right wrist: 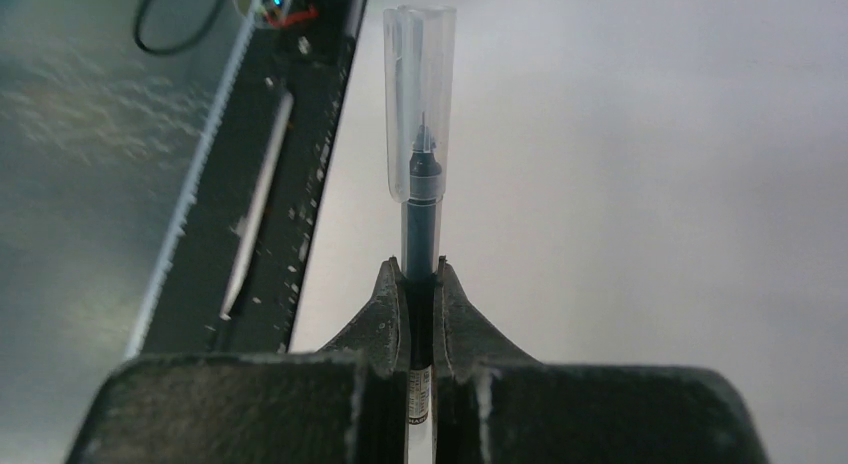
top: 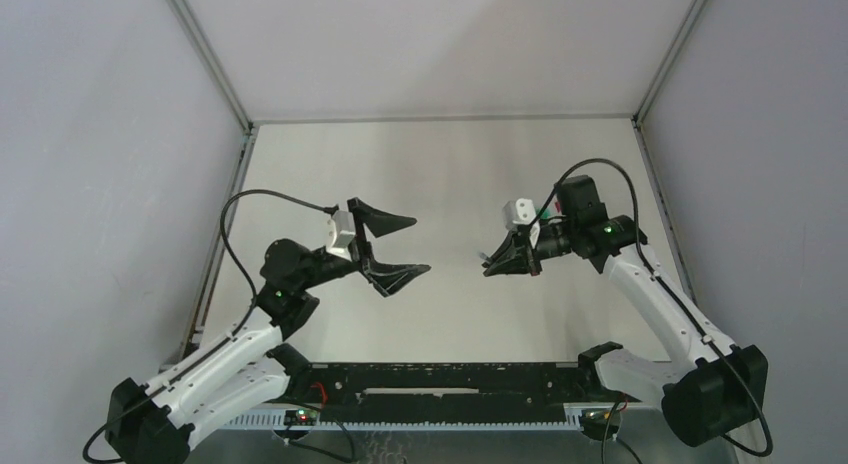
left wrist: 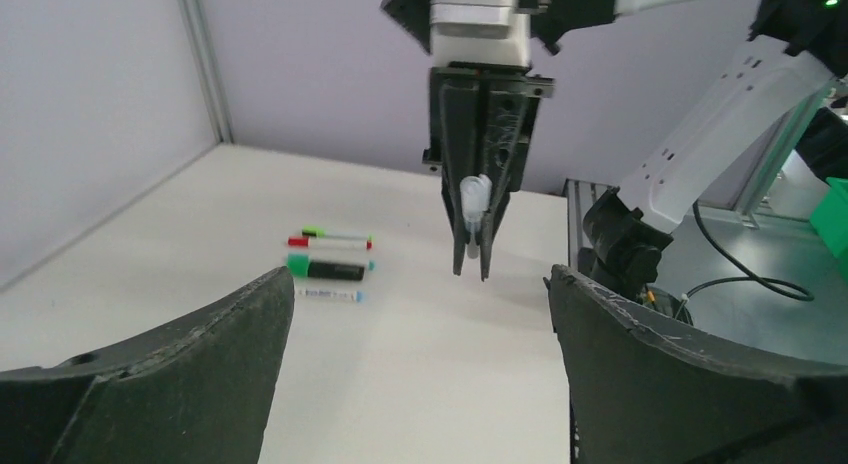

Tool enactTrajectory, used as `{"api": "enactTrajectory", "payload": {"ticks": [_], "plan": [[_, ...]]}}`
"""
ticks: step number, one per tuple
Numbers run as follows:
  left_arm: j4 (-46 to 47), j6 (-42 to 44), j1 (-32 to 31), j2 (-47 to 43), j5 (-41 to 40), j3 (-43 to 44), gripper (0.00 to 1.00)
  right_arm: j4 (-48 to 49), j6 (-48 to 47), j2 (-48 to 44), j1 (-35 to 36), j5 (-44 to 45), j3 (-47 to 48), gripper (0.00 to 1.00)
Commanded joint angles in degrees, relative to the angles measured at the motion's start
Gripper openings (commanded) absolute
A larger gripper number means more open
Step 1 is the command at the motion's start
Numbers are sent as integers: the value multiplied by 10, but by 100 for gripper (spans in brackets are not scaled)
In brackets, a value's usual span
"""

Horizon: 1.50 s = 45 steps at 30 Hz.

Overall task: Insert the pens into the pen caps
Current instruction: Press the pen cap onto the pen.

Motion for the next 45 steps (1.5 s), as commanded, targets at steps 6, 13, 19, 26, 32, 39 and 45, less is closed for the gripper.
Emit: {"api": "enactTrajectory", "payload": {"ticks": [6, 13, 19, 26, 32, 39, 45], "plan": [[181, 5, -40, 76, 83, 16, 100, 14, 108, 9, -30, -176, 26, 0], [265, 7, -73, 168, 99, 52, 96, 8, 105, 10, -32, -190, 26, 0], [381, -79, -74, 239, 111, 76, 86, -6, 87, 15, -31, -194, 25, 0], [482, -166, -78, 310, 123, 107, 72, -11, 80, 16, -29, -194, 26, 0], [482, -175, -94, 334, 131, 126, 70, -12, 80, 18, -29, -196, 26, 0], [482, -195, -103, 356, 139, 147, 60, -12, 79, 17, -29, -196, 26, 0], [481, -207, -103, 366, 147, 154, 48, -11, 80, 15, -30, -197, 25, 0]]}}
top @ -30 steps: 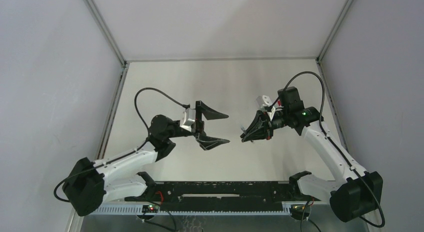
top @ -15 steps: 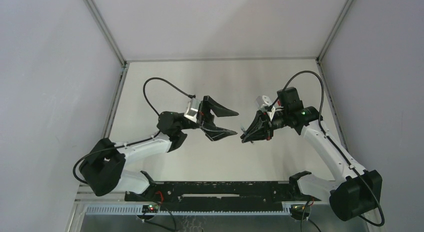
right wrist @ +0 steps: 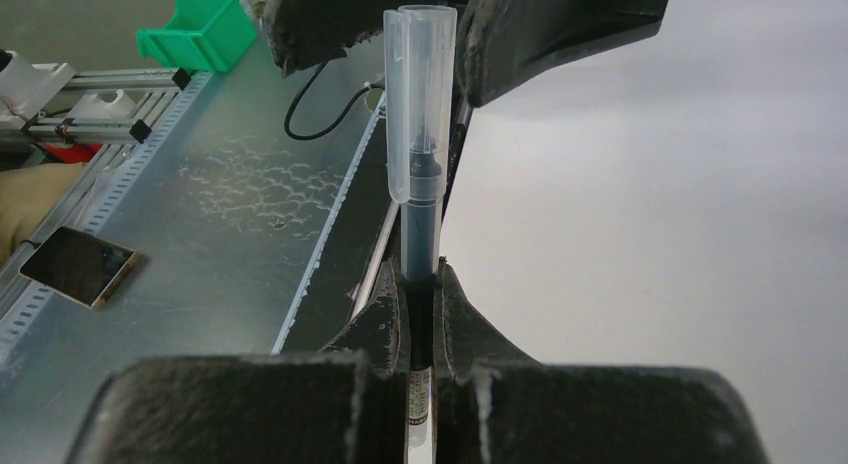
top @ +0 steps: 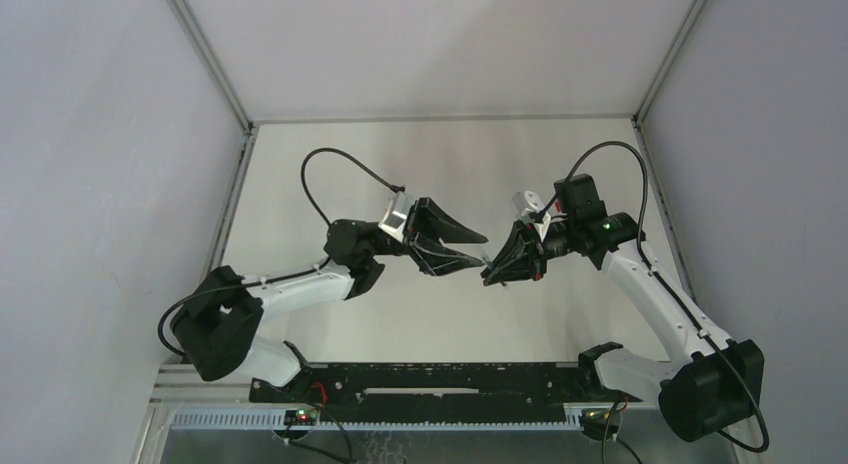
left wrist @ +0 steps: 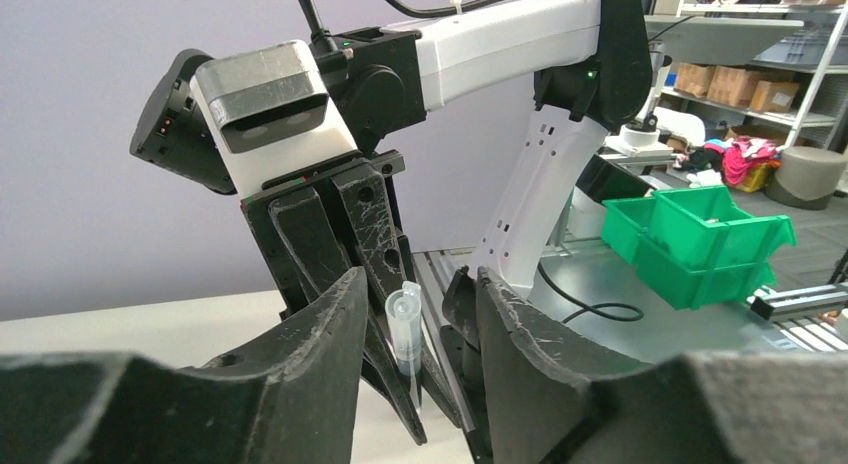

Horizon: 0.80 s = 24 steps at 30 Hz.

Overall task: Insert the pens into the pen caps
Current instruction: Press the pen cap onto the pen.

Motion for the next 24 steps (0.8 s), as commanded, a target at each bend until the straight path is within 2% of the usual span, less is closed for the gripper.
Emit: {"api": "enactTrajectory", "payload": {"ticks": [1, 4, 8, 10, 13, 16, 18, 21, 24], "plan": [[26, -18, -3, 6, 12, 30, 46, -3, -11, -2, -1, -19, 21, 0], [26, -27, -3, 11, 19, 35, 35, -2, -11, -2, -1, -20, 21, 0], [25, -51, -4, 22, 31, 45, 8, 0, -8, -3, -2, -18, 21, 0], [25, -72, -4, 28, 33, 49, 1, 7, -1, -7, -5, -7, 21, 0], [15, -93, -9, 27, 17, 36, 0, 28, 27, -15, -15, 21, 22, 0], [-28, -61, -19, 4, -26, -3, 0, 54, 67, -23, -31, 40, 21, 0], [-125, -8, -35, -24, -68, -23, 0, 76, 97, -26, -41, 52, 21, 0], [-324, 82, -64, -65, -158, -10, 0, 115, 146, -27, -43, 85, 21, 0], [-410, 87, -82, -69, -205, 4, 0, 146, 188, -28, -45, 122, 21, 0]]}}
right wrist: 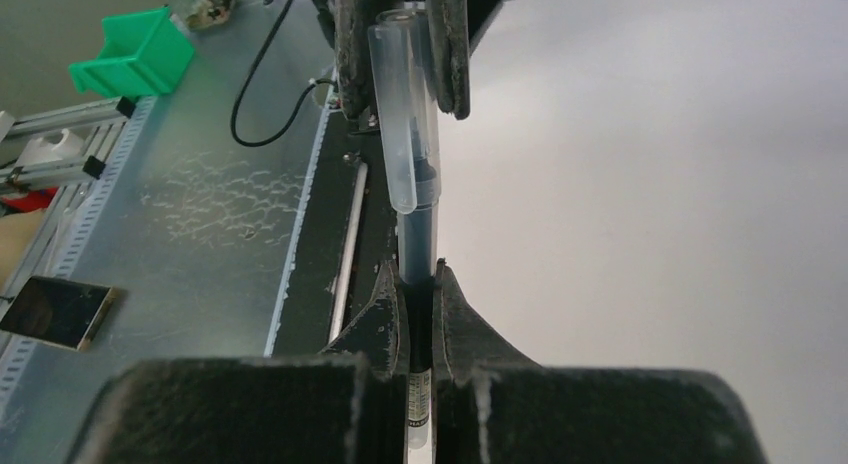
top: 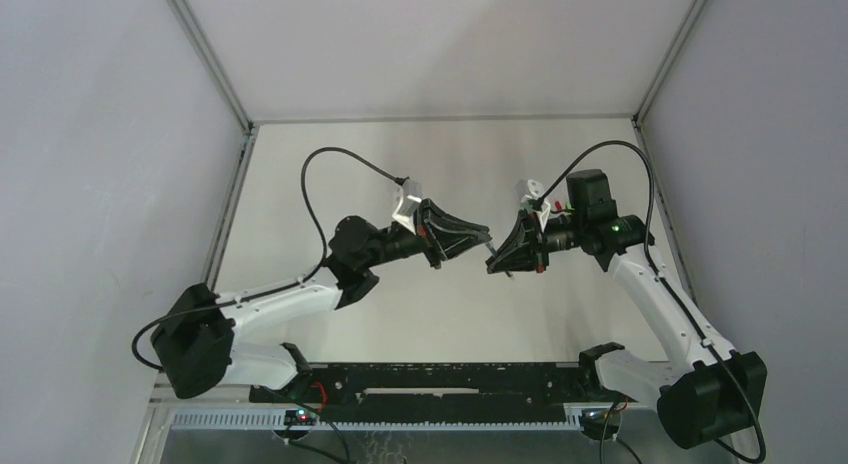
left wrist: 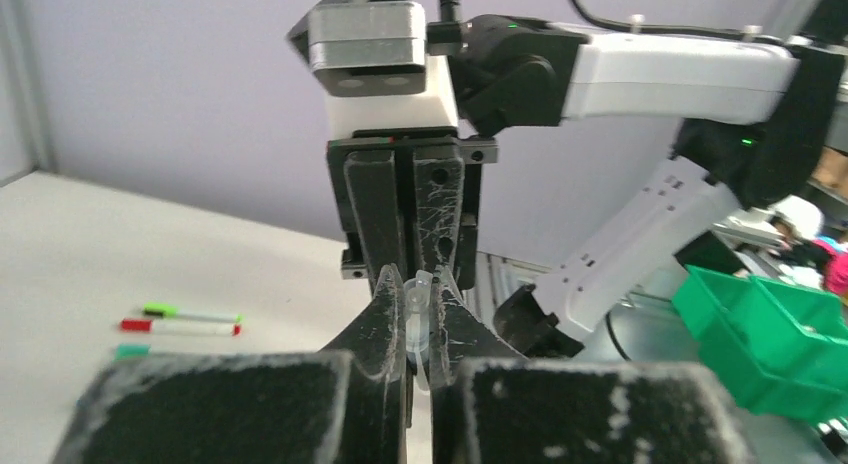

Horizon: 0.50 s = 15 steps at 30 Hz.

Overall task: Insert the pens into the pen caps
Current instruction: Press the pen cap onto the pen.

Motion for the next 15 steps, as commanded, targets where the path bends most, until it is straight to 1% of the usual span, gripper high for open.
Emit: {"api": "enactTrajectory", "payload": {"ticks": [1, 4, 6, 9, 12, 14, 15], "plan": [[-218, 41, -52, -9, -44, 10, 0, 111, 95, -11, -15, 71, 21, 0], [-260, 21, -71, 13, -71, 24, 0, 146, 134, -15, -19, 95, 22, 0], [-276, -10, -80, 36, -79, 37, 0, 153, 141, -15, -20, 117, 29, 0], [-301, -37, -91, 62, -86, 48, 0, 162, 150, -13, -21, 173, 45, 0], [-307, -59, -103, 76, -80, 43, 0, 189, 175, -11, -27, 225, 57, 0], [-285, -94, -104, 86, -55, 33, 0, 213, 193, -8, -37, 206, 62, 0], [-270, -110, -104, 94, -34, 24, 0, 225, 200, -6, -41, 171, 63, 0]]}}
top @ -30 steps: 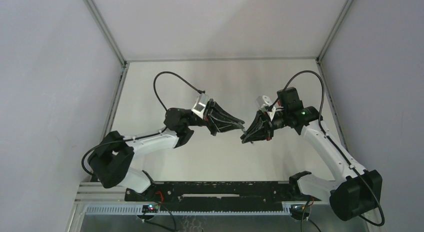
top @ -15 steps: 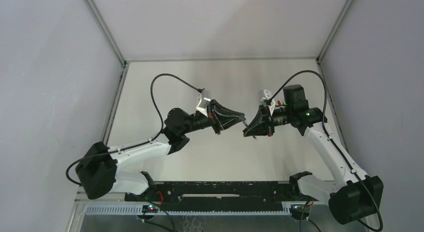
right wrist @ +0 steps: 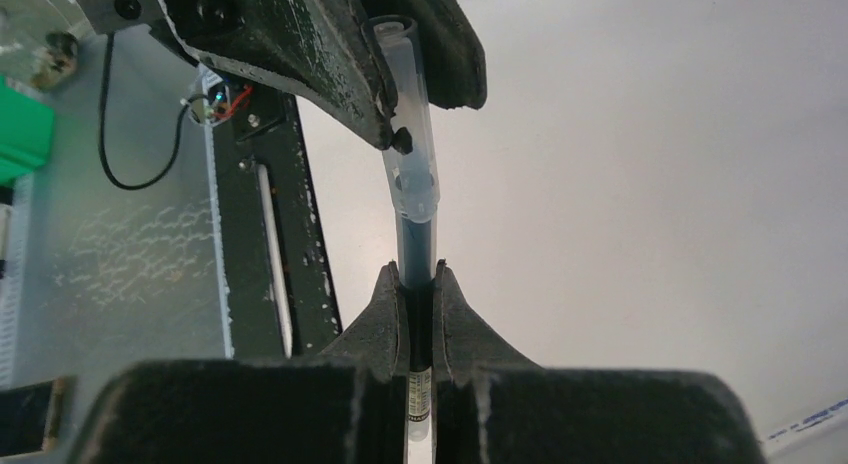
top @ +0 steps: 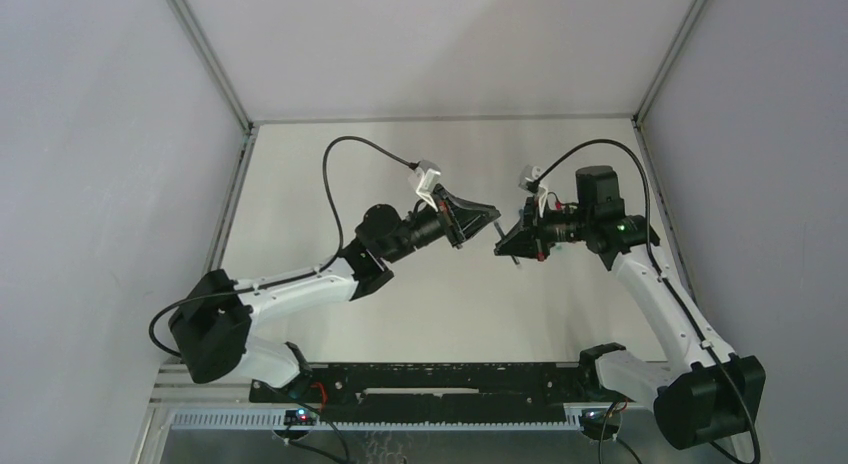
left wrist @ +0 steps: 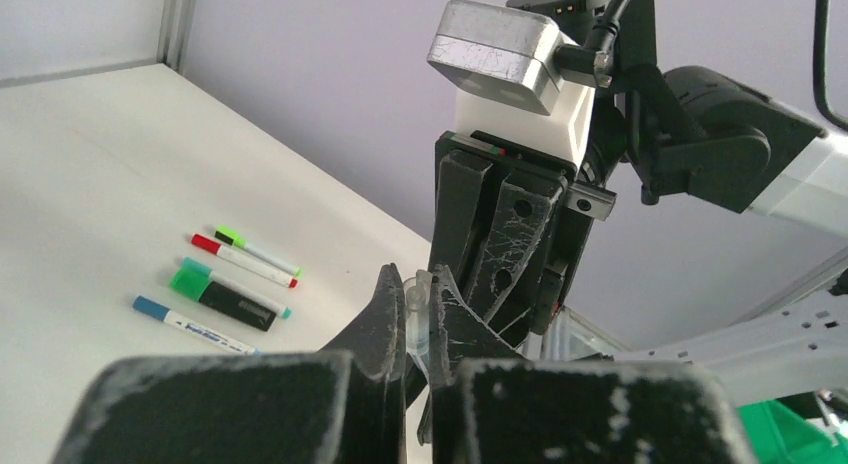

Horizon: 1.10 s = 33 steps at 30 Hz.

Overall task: Insert the pens into the pen caps
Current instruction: Press the pen cap onto the pen.

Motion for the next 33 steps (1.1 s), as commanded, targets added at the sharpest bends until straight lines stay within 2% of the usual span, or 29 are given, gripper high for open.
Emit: {"api": "enactTrajectory", "payload": {"ticks": [1, 3, 7, 10, 11, 14, 16, 18, 20, 23, 26, 30, 33], "plan": [[-114, -92, -74, 54, 187, -41, 0, 188, 79, 1, -17, -40, 63, 0], [-89, -115, -74, 71, 234, -47, 0, 212, 95, 3, -17, -111, 63, 0], [-43, -133, -78, 88, 319, -58, 0, 238, 120, 2, -18, -199, 63, 0], [-61, -109, -87, 93, 355, -55, 0, 266, 154, 2, -19, -229, 63, 0], [-101, -93, -90, 96, 358, -50, 0, 274, 163, 1, -21, -226, 64, 0], [-223, -36, -95, 108, 342, -28, 0, 236, 143, -1, -30, -158, 84, 0], [-317, 4, -96, 111, 302, -10, 0, 190, 113, -4, -37, -55, 101, 0], [-380, 15, -95, 111, 255, 1, 0, 183, 118, -7, -49, 24, 105, 0], [-421, 20, -95, 111, 208, 10, 0, 186, 128, -8, -62, 56, 104, 0], [-459, 24, -96, 108, 167, 19, 0, 198, 137, -9, -66, 51, 100, 0], [-437, 17, -96, 93, 171, 17, 0, 236, 160, -5, -72, -31, 82, 0], [-314, -25, -96, 79, 219, -2, 0, 344, 226, -1, -72, -150, 42, 0], [-227, -61, -96, 71, 247, -19, 0, 381, 260, -7, -72, -135, 22, 0]]}}
